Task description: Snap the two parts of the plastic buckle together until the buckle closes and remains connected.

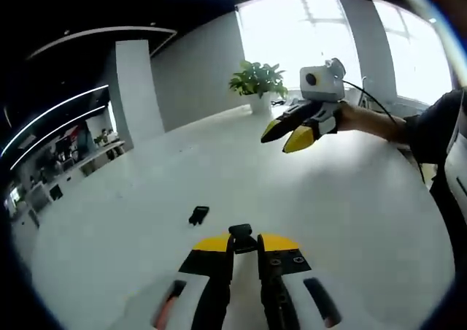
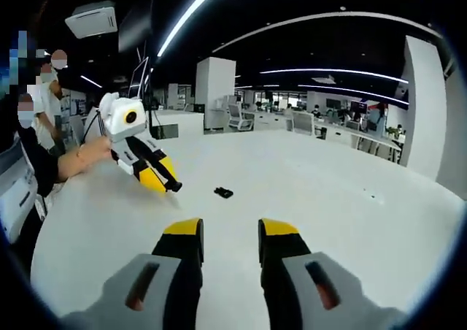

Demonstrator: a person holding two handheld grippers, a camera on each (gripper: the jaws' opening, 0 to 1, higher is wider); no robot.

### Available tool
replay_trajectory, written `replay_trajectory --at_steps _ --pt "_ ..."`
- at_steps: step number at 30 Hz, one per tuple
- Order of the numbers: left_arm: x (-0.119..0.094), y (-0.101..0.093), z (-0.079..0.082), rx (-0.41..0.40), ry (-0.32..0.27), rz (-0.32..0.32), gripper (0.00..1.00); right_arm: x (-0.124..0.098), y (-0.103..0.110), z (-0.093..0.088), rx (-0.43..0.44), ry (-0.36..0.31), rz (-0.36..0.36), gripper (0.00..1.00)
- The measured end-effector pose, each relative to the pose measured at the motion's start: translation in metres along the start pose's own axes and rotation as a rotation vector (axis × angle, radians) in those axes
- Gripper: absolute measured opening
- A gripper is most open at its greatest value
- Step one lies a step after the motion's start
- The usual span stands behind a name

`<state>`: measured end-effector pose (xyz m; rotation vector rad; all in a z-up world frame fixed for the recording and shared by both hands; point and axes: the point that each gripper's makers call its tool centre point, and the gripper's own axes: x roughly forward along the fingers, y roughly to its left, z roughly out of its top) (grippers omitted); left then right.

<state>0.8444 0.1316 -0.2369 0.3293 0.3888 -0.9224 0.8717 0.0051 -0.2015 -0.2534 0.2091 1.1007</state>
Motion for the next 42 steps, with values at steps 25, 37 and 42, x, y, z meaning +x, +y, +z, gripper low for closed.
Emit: replay_trajectory --at_steps 25,37,42 --pt "-0.007 0.004 0.004 -0.004 -0.003 0.013 0.12 0.048 0.003 0.004 -0.111 0.061 0.093 0.29" --pt "-0.007 0.000 0.003 -0.006 -0.006 0.012 0.12 0.061 0.001 0.002 -0.109 0.066 0.113 0.29" --pt "-0.007 0.000 0.001 -0.007 -0.002 0.011 0.12 0.068 0.001 0.001 -0.110 0.069 0.126 0.29"
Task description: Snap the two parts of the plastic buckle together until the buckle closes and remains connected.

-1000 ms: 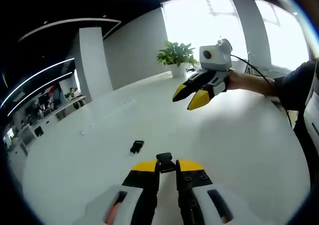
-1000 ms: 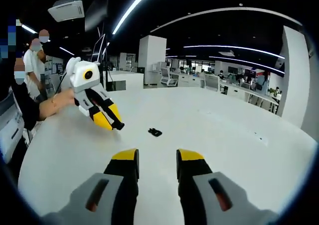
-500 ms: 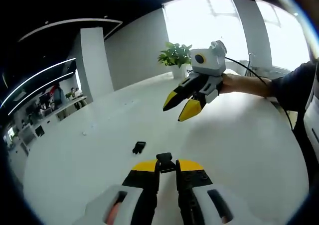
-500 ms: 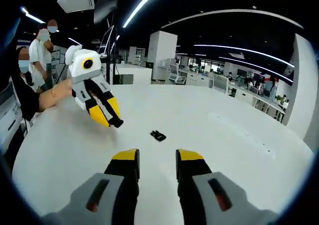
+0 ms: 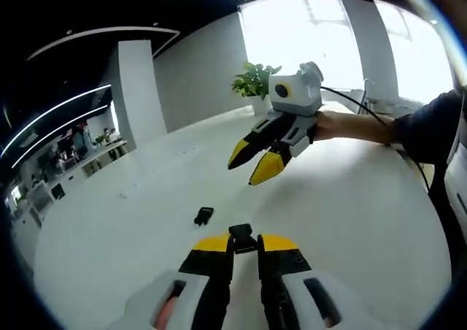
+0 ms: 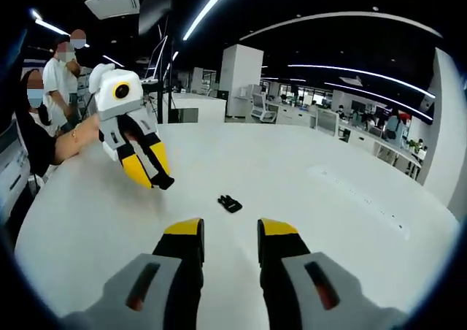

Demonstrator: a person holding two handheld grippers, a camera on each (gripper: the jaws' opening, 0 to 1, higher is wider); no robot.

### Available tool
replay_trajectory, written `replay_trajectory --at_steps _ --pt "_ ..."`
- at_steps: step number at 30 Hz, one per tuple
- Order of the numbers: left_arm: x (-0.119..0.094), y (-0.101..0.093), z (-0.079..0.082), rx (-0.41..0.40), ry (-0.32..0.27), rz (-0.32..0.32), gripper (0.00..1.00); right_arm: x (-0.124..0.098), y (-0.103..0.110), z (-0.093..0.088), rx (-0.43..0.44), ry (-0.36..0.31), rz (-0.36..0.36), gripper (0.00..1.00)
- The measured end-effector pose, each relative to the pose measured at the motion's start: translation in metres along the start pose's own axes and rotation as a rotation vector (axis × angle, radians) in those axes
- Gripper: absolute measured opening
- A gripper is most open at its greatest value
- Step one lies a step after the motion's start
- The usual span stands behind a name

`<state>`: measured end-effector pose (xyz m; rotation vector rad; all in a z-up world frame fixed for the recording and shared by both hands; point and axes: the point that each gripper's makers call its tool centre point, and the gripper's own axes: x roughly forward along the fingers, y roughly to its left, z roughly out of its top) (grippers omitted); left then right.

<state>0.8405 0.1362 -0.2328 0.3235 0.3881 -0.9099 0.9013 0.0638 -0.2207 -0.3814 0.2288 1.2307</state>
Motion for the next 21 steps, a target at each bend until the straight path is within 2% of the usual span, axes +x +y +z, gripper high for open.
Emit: replay_trajectory --at_steps 10,21 --pt "0.001 -0.001 -0.002 -0.003 0.004 -0.001 0.12 0.014 -0.001 -0.002 -0.018 0.013 0.037 0.28" --pt "0.001 -0.003 -0.004 0.005 0.012 -0.006 0.12 0.031 -0.007 -0.001 0.002 -0.018 0.107 0.26"
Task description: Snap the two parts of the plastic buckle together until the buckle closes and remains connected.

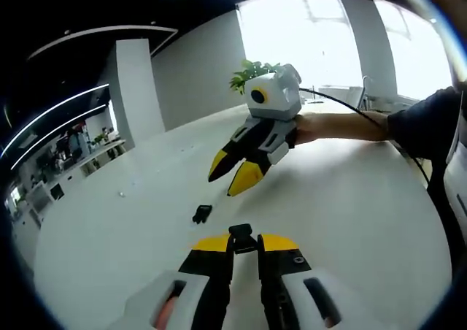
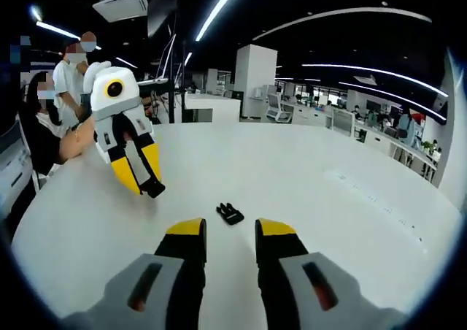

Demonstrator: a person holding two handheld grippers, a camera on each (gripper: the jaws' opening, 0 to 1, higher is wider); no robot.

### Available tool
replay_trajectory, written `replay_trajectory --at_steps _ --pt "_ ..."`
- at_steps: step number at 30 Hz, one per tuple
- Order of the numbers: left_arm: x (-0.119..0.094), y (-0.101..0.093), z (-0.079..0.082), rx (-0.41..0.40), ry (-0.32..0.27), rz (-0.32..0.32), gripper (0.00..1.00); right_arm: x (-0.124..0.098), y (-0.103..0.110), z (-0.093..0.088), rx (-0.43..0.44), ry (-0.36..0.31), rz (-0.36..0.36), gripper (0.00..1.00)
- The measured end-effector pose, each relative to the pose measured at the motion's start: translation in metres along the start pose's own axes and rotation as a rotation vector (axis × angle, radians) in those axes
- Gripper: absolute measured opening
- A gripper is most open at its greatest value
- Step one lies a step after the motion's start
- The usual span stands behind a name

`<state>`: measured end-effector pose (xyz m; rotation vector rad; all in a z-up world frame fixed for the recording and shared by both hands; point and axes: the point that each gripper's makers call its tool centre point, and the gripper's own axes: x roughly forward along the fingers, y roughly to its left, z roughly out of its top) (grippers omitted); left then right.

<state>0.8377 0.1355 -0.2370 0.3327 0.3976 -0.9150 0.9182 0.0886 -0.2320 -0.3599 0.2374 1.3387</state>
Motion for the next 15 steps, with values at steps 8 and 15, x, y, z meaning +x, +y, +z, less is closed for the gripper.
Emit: replay_trajectory --at_steps 8,15 --pt "0.001 0.002 0.000 -0.004 0.006 -0.001 0.12 0.011 -0.003 -0.007 0.014 0.013 0.040 0.26" --pt "0.001 0.002 0.000 -0.002 0.011 -0.003 0.12 0.018 -0.003 -0.009 0.021 0.015 0.074 0.25"
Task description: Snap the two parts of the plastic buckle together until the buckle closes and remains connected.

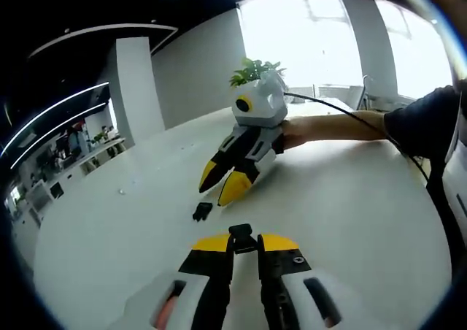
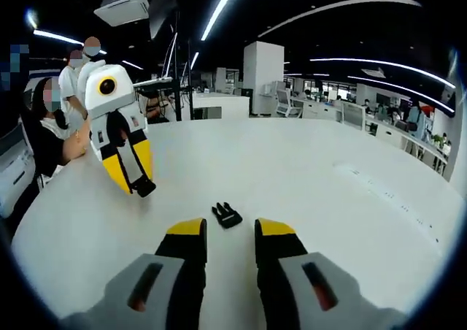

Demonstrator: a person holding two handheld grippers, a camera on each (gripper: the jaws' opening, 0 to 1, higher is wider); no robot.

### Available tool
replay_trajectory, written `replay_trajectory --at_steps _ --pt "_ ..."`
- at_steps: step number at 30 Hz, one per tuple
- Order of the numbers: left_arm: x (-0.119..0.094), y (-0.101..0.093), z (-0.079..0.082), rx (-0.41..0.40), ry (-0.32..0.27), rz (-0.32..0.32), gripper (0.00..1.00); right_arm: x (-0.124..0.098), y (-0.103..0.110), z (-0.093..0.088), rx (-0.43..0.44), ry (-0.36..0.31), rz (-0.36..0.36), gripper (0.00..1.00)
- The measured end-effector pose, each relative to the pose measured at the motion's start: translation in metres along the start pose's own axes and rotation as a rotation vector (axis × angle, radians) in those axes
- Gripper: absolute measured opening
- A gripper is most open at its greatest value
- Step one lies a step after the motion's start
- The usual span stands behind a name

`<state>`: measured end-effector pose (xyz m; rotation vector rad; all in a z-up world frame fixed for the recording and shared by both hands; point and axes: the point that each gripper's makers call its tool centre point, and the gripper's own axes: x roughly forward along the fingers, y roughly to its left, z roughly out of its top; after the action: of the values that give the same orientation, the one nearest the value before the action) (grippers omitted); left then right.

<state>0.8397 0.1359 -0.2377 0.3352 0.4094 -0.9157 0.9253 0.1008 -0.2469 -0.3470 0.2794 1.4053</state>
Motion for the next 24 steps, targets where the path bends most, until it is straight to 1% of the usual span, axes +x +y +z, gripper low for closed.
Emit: replay_trajectory --at_steps 8,12,24 --pt "0.001 0.000 0.000 0.000 0.002 -0.002 0.12 0.005 -0.004 0.001 0.001 -0.002 0.028 0.25" --pt "0.000 0.001 -0.002 0.005 0.011 -0.001 0.12 0.007 -0.004 0.003 0.004 -0.008 0.032 0.24" --pt "-0.002 0.002 -0.001 0.004 0.005 -0.001 0.12 0.013 -0.001 0.000 0.009 -0.002 0.051 0.22"
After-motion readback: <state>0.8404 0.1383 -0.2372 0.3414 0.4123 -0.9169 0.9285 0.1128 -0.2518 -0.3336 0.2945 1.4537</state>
